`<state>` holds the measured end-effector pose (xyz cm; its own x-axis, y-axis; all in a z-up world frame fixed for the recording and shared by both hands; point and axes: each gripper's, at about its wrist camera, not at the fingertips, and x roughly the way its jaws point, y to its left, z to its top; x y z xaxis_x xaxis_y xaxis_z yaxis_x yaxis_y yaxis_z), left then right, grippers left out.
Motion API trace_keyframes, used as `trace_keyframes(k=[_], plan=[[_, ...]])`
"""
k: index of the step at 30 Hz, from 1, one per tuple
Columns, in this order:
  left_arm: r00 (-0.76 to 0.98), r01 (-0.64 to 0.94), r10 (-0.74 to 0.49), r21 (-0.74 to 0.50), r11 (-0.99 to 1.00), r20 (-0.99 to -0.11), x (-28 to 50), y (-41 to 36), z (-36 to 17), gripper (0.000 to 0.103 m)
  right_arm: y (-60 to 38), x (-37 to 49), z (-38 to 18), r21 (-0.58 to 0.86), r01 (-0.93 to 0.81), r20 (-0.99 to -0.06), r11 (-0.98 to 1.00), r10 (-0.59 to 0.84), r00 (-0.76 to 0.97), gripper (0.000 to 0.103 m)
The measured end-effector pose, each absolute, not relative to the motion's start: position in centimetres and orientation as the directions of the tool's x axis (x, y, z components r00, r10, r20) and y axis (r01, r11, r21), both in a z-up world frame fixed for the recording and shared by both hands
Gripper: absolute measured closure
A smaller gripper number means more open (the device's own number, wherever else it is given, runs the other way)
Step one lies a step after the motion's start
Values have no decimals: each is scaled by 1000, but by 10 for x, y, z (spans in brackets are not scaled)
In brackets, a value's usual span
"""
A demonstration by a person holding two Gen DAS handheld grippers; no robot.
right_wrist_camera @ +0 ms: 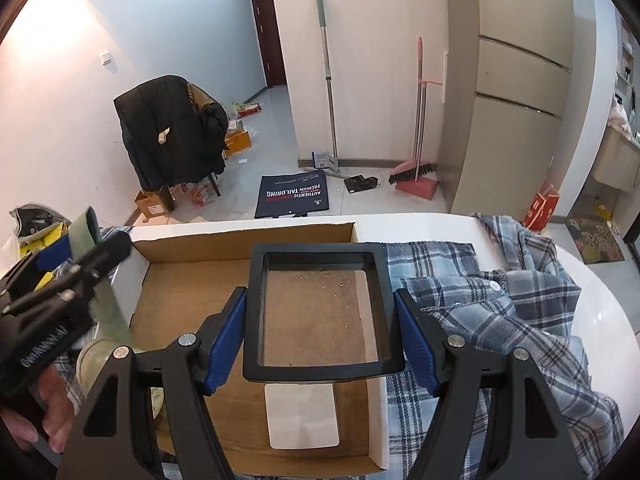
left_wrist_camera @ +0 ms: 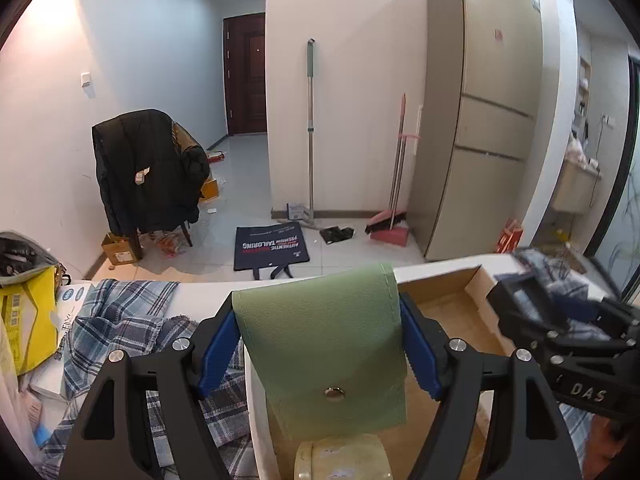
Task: Organize rigid objects
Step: 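Lower the pouch into the box and open the left gripper while the right carries the frame, then lower the black frame into the box and open the right gripper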
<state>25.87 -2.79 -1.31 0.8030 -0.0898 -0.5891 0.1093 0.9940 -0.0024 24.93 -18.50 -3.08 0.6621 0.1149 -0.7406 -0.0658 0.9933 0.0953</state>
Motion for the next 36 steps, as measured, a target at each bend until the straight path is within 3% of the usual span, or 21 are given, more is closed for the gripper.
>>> trace_keyframes(k=[12, 16, 20, 24, 27, 30, 31, 36], plan=[[762, 108, -83, 0, 994, -643, 266, -30, -23, 26, -185, 258, -44, 101, -59, -769, 993, 116, 629, 33], [738, 125, -93, 0, 992, -669, 268, -32, -26, 18, -181, 258, -46, 96, -73, -774, 993, 120, 622, 33], [742, 104, -67, 17, 994, -667, 267, -32, -26, 18, -178, 258, -48, 95, -82, -775, 992, 126, 620, 33], [791, 62, -64, -23, 998, -608, 259, -20, -10, 18, -182, 257, -46, 146, -100, -753, 984, 176, 635, 33], [857, 34, -73, -86, 996, -510, 244, -7, 9, 18, -179, 259, -49, 154, -130, -740, 979, 201, 642, 33], [910, 8, -51, -105, 994, -412, 229, 1, 22, 9, -173, 265, -56, 152, -158, -746, 976, 218, 630, 33], [920, 6, -46, -104, 995, -389, 225, 2, 24, 1, -173, 267, -58, 165, -161, -748, 973, 230, 622, 33], [940, 14, -43, -88, 996, -338, 217, 1, 29, 0, -169, 273, -66, 165, -145, -751, 976, 219, 622, 33]])
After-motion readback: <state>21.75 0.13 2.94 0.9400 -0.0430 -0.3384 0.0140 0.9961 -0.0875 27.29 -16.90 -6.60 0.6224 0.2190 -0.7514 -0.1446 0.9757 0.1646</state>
